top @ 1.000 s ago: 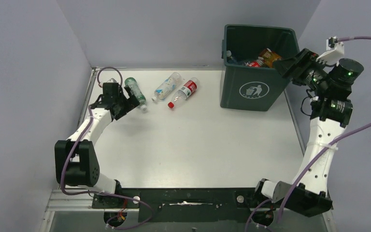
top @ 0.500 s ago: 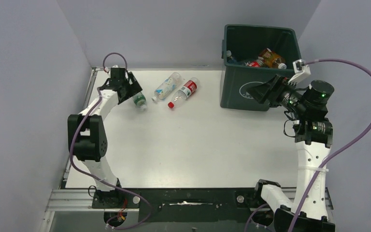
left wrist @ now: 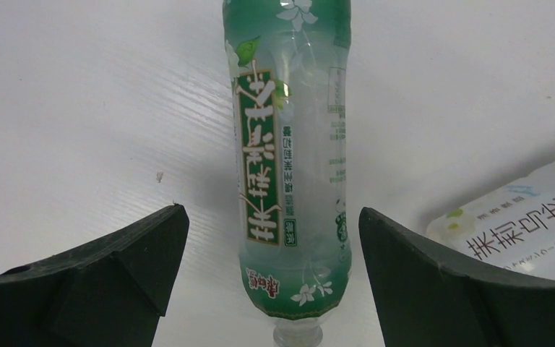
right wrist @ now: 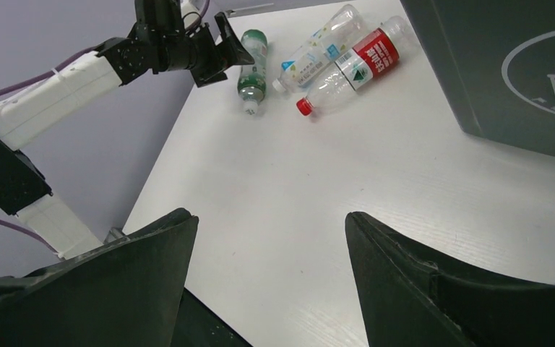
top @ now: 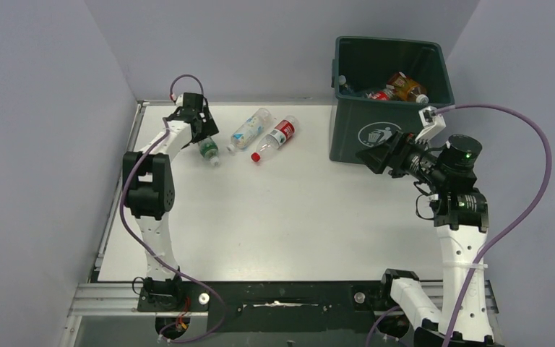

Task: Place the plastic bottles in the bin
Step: Pick up the plastic bottle at the center of the board.

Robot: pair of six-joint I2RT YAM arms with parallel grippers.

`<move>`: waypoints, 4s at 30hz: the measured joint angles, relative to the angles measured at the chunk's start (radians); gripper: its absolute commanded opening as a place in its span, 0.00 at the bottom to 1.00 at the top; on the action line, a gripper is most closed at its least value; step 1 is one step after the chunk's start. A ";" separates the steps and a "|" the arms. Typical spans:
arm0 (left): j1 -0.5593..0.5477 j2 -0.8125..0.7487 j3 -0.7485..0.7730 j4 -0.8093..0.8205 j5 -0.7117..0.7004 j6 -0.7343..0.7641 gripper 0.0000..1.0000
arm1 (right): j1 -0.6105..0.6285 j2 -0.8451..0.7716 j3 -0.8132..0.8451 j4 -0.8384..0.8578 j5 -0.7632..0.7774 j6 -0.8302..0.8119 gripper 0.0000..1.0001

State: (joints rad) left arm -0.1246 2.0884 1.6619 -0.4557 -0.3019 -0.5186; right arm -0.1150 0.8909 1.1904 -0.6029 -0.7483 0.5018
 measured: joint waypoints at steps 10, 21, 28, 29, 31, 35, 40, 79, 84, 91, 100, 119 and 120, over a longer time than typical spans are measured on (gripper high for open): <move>0.010 0.143 0.108 -0.021 -0.029 0.007 0.90 | 0.053 -0.039 -0.088 -0.030 0.021 -0.010 0.77; 0.010 0.187 0.123 -0.014 -0.031 0.007 0.71 | 0.117 -0.170 -0.241 -0.076 0.050 -0.009 0.77; 0.010 0.180 0.080 0.024 -0.027 -0.009 0.56 | 0.128 -0.183 -0.272 -0.081 0.064 0.004 0.77; 0.010 0.169 0.066 0.034 -0.026 -0.011 0.55 | 0.130 -0.185 -0.274 -0.081 0.066 0.006 0.77; 0.009 0.129 0.003 0.051 -0.023 -0.016 0.55 | 0.136 -0.189 -0.279 -0.079 0.069 0.009 0.77; 0.001 0.035 -0.130 0.062 -0.015 -0.024 0.55 | 0.142 -0.209 -0.309 -0.079 0.076 0.023 0.77; -0.029 -0.096 -0.248 0.061 -0.007 -0.026 0.56 | 0.150 -0.243 -0.343 -0.072 0.076 0.042 0.77; -0.618 -0.588 -0.420 0.056 0.200 -0.151 0.56 | 0.191 -0.360 -0.772 0.253 0.041 0.245 0.80; -0.650 -0.588 -0.461 0.117 0.249 -0.176 0.56 | 0.195 -0.376 -0.808 0.319 0.010 0.282 0.81; -0.662 -0.584 -0.522 0.206 0.320 -0.208 0.56 | 0.200 -0.385 -0.915 0.440 -0.024 0.375 0.81; -0.668 -0.583 -0.560 0.306 0.385 -0.242 0.56 | 0.217 -0.409 -0.972 0.583 -0.023 0.489 0.81; -0.699 -0.542 -0.569 0.380 0.424 -0.302 0.56 | 0.264 -0.409 -0.937 0.610 0.003 0.506 0.82; -0.701 -0.542 -0.569 0.386 0.424 -0.306 0.56 | 0.267 -0.407 -0.936 0.612 0.004 0.506 0.82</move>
State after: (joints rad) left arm -0.8253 1.5467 1.0927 -0.0700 0.1219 -0.8249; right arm 0.1524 0.4843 0.2546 0.0090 -0.7444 1.0080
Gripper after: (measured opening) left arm 0.564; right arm 0.815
